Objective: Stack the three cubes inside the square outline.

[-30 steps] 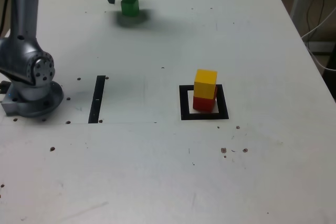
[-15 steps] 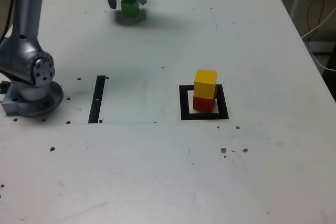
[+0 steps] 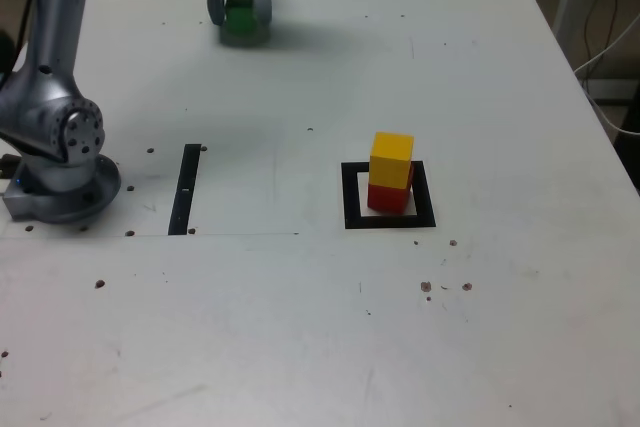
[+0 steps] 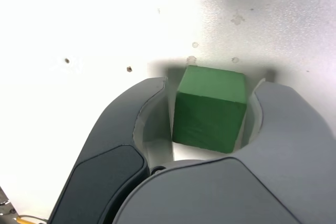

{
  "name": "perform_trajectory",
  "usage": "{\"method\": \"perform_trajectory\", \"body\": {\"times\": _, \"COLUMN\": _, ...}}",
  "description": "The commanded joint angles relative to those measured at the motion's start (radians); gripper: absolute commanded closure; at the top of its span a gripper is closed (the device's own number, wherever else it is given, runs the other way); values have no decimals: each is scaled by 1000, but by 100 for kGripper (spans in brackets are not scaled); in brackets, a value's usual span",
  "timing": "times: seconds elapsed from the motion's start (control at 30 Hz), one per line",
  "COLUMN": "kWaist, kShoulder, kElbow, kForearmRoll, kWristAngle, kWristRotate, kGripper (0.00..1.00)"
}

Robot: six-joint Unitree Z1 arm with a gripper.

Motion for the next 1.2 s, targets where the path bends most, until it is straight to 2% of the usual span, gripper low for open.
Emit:
{"method": "perform_trajectory", "body": {"times": 0.0, "kWaist": 0, "kShoulder": 4, "kElbow": -3, "kForearmRoll": 3, "kWristAngle": -9, "kWristRotate": 2, "kGripper": 54}}
{"method": "perform_trajectory", "body": {"times": 0.17, "kWaist": -1, "kShoulder": -12, "kElbow": 8, "kForearmRoll": -11, "kWristAngle": -37, "kWristRotate": 10, "kGripper": 71}}
{"method": "perform_trajectory", "body": {"times": 0.23, "kWaist": -6, "kShoulder": -17, "kElbow": 13, "kForearmRoll": -18, "kWristAngle": -44, "kWristRotate": 15, "kGripper": 75}}
{"method": "perform_trajectory", "body": {"times": 0.37, "kWaist": -25, "kShoulder": -40, "kElbow": 24, "kForearmRoll": -22, "kWristAngle": -48, "kWristRotate": 18, "kGripper": 76}}
{"method": "perform_trajectory", "body": {"times": 0.63, "kWaist": -110, "kShoulder": -156, "kElbow": 56, "kForearmRoll": 21, "kWristAngle": -50, "kWristRotate": -8, "kGripper": 76}}
{"method": "perform_trajectory", "body": {"times": 0.87, "kWaist": -282, "kShoulder": -261, "kElbow": 75, "kForearmRoll": 102, "kWristAngle": -49, "kWristRotate": -100, "kGripper": 76}}
{"method": "perform_trajectory", "body": {"times": 1.03, "kWaist": -457, "kShoulder": -345, "kElbow": 90, "kForearmRoll": 151, "kWristAngle": -49, "kWristRotate": -204, "kGripper": 76}}
{"method": "perform_trajectory", "body": {"times": 1.17, "kWaist": -592, "kShoulder": -370, "kElbow": 97, "kForearmRoll": 176, "kWristAngle": -51, "kWristRotate": -299, "kGripper": 76}}
